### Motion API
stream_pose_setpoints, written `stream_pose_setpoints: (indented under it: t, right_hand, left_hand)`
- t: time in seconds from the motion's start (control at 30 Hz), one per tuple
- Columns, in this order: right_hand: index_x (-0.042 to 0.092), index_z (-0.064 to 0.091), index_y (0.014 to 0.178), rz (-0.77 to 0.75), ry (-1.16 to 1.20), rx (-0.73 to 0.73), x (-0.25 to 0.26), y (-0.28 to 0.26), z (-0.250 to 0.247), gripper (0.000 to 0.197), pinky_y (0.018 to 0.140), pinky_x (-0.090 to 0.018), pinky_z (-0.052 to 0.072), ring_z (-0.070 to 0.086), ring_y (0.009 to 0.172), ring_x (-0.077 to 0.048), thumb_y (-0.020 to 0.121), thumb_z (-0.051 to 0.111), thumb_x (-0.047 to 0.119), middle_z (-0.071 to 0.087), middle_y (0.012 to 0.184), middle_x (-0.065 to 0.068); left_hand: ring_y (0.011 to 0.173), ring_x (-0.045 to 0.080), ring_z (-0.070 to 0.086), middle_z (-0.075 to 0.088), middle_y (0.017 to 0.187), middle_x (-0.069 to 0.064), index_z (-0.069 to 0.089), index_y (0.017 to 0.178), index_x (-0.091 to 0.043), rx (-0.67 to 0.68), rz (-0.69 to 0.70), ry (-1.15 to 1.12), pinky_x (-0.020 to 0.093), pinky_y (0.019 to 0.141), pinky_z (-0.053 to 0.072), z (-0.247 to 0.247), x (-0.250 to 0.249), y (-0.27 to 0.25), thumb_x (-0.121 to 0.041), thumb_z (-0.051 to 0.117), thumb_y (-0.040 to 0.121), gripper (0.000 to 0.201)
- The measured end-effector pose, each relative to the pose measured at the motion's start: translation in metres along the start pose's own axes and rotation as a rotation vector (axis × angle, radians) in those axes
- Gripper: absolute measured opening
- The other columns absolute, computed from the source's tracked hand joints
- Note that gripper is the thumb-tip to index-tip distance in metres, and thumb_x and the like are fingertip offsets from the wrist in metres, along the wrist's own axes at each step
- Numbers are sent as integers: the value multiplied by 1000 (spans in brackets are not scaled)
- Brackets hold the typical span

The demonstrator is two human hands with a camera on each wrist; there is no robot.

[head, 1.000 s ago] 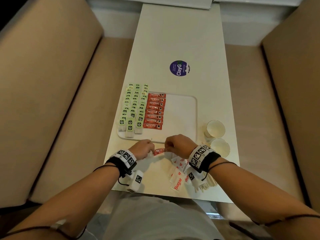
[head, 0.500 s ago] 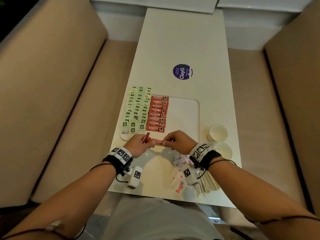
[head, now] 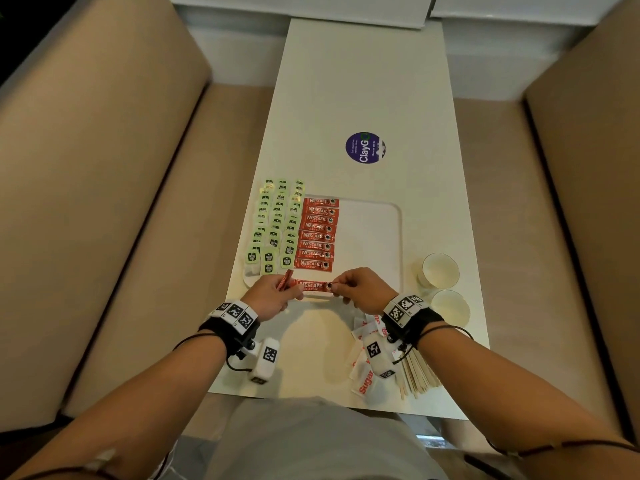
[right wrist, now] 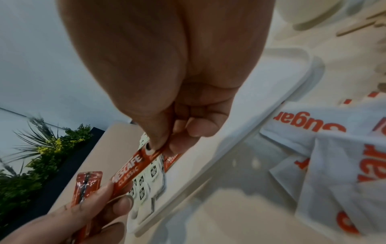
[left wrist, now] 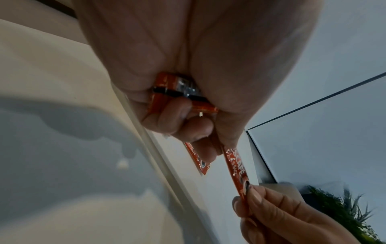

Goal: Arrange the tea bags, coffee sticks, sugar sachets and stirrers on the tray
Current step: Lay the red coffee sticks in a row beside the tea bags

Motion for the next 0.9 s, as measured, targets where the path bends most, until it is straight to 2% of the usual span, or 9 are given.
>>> stream_pose_setpoints:
  t: [0.07, 0.17, 0.27, 0.33, 0.4, 0.47, 0.6, 0.7, 0.9]
  right_hand:
    - [11, 75, 92, 32, -8, -45, -3, 8, 2, 22, 64, -25, 50, 61, 66, -12, 99, 63, 27, 73, 79, -7]
    - [8, 74, 88, 88, -25, -100, -5, 18, 4, 24, 64, -24, 48, 58, 62, -12, 100, 61, 24, 69, 73, -4]
    - [10, 73, 84, 143, -36, -128, -6, 28, 7, 23, 73, -32, 53, 60, 68, -16, 100, 61, 22, 70, 77, -6]
    - [14, 73, 79, 182, -41, -137, -6, 34, 11, 24, 76, -34, 55, 62, 71, -17, 98, 62, 23, 72, 80, -9]
    - [16, 71, 72, 216, -61, -153, -5, 39, 16, 28, 71, -31, 54, 61, 67, -16, 97, 63, 25, 70, 74, -5]
    - [17, 72, 70, 239, -67, -168, -3, 42, 20, 27, 69, -30, 55, 62, 66, -16, 95, 65, 25, 70, 72, -2]
    - [12, 78, 76, 281, -42, -208, 0, 45, 25, 21, 68, -30, 58, 69, 72, -19, 92, 69, 23, 74, 75, -4]
    - [6, 77, 75, 310, -34, -253, 0, 48, 24, 24, 72, -37, 61, 66, 65, -19, 90, 70, 23, 75, 74, -8]
    - [4, 76, 71, 357, -64, -282, 1, 49, 23, 29, 64, -32, 57, 62, 58, -16, 89, 71, 27, 75, 70, -8]
  left_hand:
    - [53, 10, 44, 72, 86, 8, 71, 93, -11, -25, -14, -15, 23, 55, 40, -3, -1, 2, -25, 63, 98, 16]
    - [54, 9, 47, 70, 82, -1, 72, 94, -11, -62, -7, 63, 24, 58, 43, -11, -2, 7, -25, 62, 98, 18]
    - [69, 12, 59, 71, 82, -1, 69, 105, -19, -66, -14, 156, 25, 65, 47, -15, 0, 12, -25, 64, 96, 13]
    - [77, 13, 63, 69, 83, -1, 64, 118, -20, -43, -15, 241, 24, 67, 47, -15, -1, 14, -26, 65, 95, 24]
    - [75, 7, 63, 70, 96, 4, 57, 133, -19, -7, 10, 345, 21, 64, 44, -13, -5, 15, -27, 63, 96, 38]
    - [73, 4, 64, 67, 122, 11, 49, 144, -19, 45, 33, 426, 21, 65, 47, -9, -5, 17, -27, 63, 97, 50]
    - [92, 19, 72, 50, 149, -1, 33, 155, -26, 162, 3, 496, 34, 86, 57, -4, 4, 21, -30, 66, 94, 69]
    - [119, 29, 62, 44, 155, 0, 22, 158, -28, 214, 20, 599, 32, 97, 48, -3, 4, 23, -33, 64, 94, 76]
    - [118, 29, 62, 46, 153, 1, 22, 158, -30, 217, 33, 630, 30, 96, 46, -4, 0, 23, -33, 63, 94, 76]
Point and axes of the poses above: each hand's wrist, its own y-axis towards the middle knuckle, its own z-axis out of the palm, x = y × z, the point moved 3 cm from there along y, towards the middle knuckle
